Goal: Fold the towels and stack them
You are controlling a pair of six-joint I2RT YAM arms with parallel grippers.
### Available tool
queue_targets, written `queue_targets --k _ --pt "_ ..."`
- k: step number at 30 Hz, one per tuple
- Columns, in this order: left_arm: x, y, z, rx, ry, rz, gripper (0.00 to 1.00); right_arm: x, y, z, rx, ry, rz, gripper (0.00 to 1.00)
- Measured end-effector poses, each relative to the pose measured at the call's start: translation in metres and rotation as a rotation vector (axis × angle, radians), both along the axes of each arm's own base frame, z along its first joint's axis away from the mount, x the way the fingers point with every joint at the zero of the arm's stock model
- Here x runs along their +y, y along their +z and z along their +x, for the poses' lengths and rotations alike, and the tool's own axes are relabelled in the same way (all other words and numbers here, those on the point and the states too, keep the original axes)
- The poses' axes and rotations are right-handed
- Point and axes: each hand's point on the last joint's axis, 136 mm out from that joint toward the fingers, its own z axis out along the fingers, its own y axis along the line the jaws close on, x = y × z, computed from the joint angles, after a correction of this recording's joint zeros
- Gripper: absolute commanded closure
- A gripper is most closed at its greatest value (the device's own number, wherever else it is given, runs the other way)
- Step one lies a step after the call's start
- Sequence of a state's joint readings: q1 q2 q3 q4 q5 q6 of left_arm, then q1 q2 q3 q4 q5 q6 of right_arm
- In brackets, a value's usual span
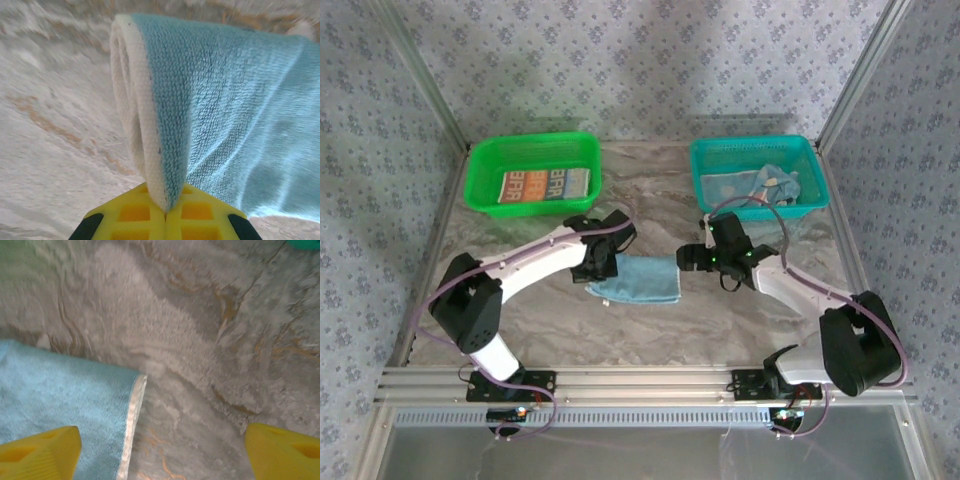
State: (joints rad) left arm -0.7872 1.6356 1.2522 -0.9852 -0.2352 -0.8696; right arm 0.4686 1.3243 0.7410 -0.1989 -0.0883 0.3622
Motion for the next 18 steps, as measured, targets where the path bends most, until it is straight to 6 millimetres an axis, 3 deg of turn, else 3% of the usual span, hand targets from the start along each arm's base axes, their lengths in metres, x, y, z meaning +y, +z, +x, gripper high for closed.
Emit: queue_targets --k 11,18 --pt "0.021 0.103 0.033 -0.103 -0.083 0.069 1.0 0.006 0.047 0.028 -0.1 -0.026 0.042 0.0" --pt "0.033 0.16 0.052 -0.175 -0.116 0.076 1.0 0.008 0.059 0.036 -0.122 -0.033 0.044 0.0"
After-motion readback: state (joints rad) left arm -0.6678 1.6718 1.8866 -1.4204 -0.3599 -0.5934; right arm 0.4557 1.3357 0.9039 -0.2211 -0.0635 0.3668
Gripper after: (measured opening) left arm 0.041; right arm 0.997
